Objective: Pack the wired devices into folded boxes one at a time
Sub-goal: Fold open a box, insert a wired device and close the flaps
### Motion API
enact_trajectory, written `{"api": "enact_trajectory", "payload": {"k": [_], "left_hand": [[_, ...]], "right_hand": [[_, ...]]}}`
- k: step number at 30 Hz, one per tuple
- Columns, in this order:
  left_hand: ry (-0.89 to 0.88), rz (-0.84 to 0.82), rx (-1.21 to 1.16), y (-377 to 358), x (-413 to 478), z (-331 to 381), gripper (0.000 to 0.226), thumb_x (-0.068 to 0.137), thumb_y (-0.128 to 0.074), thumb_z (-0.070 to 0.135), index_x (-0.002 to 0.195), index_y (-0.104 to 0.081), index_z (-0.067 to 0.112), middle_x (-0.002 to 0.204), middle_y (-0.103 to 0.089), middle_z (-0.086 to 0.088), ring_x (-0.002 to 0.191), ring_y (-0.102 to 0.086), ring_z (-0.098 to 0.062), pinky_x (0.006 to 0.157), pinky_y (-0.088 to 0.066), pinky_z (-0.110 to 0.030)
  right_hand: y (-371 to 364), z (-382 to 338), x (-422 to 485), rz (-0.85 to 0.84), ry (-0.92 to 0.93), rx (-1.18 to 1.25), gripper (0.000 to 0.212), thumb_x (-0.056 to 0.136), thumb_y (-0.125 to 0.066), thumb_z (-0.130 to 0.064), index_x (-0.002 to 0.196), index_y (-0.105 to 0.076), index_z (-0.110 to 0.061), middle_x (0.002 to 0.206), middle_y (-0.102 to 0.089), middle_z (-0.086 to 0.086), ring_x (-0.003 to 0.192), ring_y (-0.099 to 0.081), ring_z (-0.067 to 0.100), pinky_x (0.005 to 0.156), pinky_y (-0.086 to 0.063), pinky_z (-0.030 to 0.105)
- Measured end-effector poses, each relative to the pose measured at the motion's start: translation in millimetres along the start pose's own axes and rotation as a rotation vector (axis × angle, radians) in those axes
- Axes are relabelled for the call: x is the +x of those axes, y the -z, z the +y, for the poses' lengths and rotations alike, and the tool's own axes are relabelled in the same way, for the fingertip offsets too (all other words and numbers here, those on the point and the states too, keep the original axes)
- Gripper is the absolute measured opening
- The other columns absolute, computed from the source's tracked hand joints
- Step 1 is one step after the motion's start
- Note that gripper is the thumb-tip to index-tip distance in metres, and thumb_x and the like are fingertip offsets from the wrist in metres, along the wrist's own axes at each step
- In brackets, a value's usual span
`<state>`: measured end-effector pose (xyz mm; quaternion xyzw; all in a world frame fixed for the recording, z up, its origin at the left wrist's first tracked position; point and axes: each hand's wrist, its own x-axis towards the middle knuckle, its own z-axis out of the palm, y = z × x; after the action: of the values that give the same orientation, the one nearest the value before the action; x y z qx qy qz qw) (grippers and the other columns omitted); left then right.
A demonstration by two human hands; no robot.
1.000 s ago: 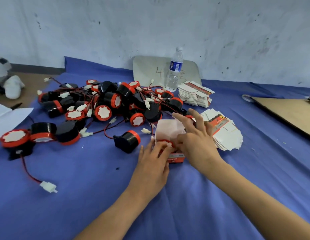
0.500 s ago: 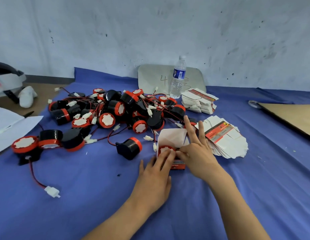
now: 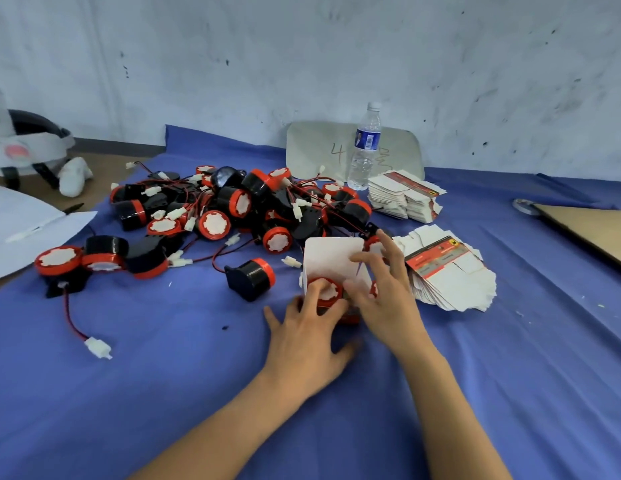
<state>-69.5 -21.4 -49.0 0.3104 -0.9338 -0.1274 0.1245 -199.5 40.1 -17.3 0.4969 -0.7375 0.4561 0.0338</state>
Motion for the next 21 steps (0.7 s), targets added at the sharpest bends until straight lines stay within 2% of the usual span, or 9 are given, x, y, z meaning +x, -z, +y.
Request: {"api": "enact_trajectory", "payload": {"k": [2,4,6,8,10,13,15,18,21], "left_hand": [[-0.013,0.017,-0.029,-1,2,-2,0.054,0.087,-0.048,0.058,0.134,-0.022,0.052,0.15,0.0,0.015,0.134,-0.031,-0.025,0.103,-0.027,-0.065],[-0.011,0.014,-0.082,-1,5,-1,0.048,0.088,-0.047,0.057,0.131,-0.025,0.051,0.151,-0.002,0.017,0.137,-0.028,-0.025,0.105,-0.022,-0.068],[-0.015,0.019,-0.105,-2,7,-1,0.045,0.089,-0.046,0.057,0.131,-0.032,0.048,0.15,-0.005,0.019,0.138,-0.026,-0.023,0.106,-0.018,-0.07],[-0.024,0.029,-0.102,-2,8,-2,0.044,0.09,-0.045,0.057,0.132,-0.035,0.046,0.149,-0.009,0.02,0.138,-0.026,-0.022,0.106,-0.019,-0.07],[-0.029,0.044,-0.105,-4,8,-3,0.044,0.09,-0.044,0.057,0.132,-0.035,0.045,0.147,-0.01,0.021,0.137,-0.024,-0.022,0.106,-0.021,-0.069],[-0.028,0.069,-0.15,-4,10,-4,0.044,0.09,-0.045,0.054,0.131,-0.032,0.045,0.146,-0.009,0.024,0.141,-0.016,-0.024,0.108,-0.019,-0.069],[-0.028,0.067,-0.16,-5,11,-5,0.045,0.091,-0.046,0.053,0.133,-0.031,0.046,0.148,-0.008,0.024,0.144,-0.011,-0.025,0.111,-0.015,-0.068],[-0.04,0.063,-0.15,-5,10,-6,0.047,0.092,-0.046,0.052,0.136,-0.031,0.044,0.146,-0.007,0.024,0.145,-0.008,-0.026,0.112,-0.015,-0.065],[-0.033,0.096,-0.172,-3,10,-4,0.039,0.094,-0.043,0.052,0.131,-0.042,0.039,0.147,-0.013,0.024,0.144,-0.013,-0.027,0.11,-0.02,-0.065]], "right_hand": [[11,-5,1,-0.023,-0.025,0.032,0.044,0.075,-0.081,-0.025,0.112,-0.059,-0.028,0.124,-0.044,-0.01,0.104,-0.048,-0.003,0.085,-0.037,0.006],[25,-11,0,-0.114,-0.072,0.064,0.045,0.071,-0.084,-0.024,0.101,-0.054,-0.039,0.09,-0.053,-0.01,0.069,-0.05,-0.001,0.062,-0.04,0.009],[33,-15,-1,-0.208,-0.111,0.054,0.034,0.075,-0.081,-0.013,0.086,-0.057,-0.034,0.066,-0.057,-0.002,0.052,-0.048,0.004,0.052,-0.04,0.016],[34,-18,-1,-0.21,-0.12,0.07,0.028,0.078,-0.076,-0.003,0.073,-0.06,-0.026,0.06,-0.061,0.0,0.05,-0.053,0.01,0.055,-0.048,0.027],[29,-20,0,-0.132,-0.103,0.097,0.024,0.078,-0.074,0.003,0.071,-0.063,-0.018,0.066,-0.065,0.006,0.056,-0.061,0.018,0.062,-0.053,0.035],[17,-20,0,0.033,0.031,0.008,0.011,0.076,-0.075,0.006,0.078,-0.071,-0.005,0.074,-0.067,0.006,0.066,-0.064,0.023,0.064,-0.053,0.034],[8,-17,0,0.143,0.16,-0.133,0.011,0.075,-0.076,0.006,0.079,-0.074,-0.004,0.079,-0.069,0.005,0.076,-0.062,0.028,0.066,-0.049,0.032],[1,-7,0,0.22,0.228,-0.225,0.015,0.076,-0.076,0.002,0.087,-0.077,-0.008,0.113,-0.068,0.007,0.102,-0.054,0.035,0.086,-0.047,0.042],[-1,1,1,0.239,0.088,-0.179,0.034,0.077,-0.08,-0.011,0.11,-0.071,-0.014,0.142,-0.045,0.011,0.12,-0.047,0.033,0.101,-0.038,0.046]]}}
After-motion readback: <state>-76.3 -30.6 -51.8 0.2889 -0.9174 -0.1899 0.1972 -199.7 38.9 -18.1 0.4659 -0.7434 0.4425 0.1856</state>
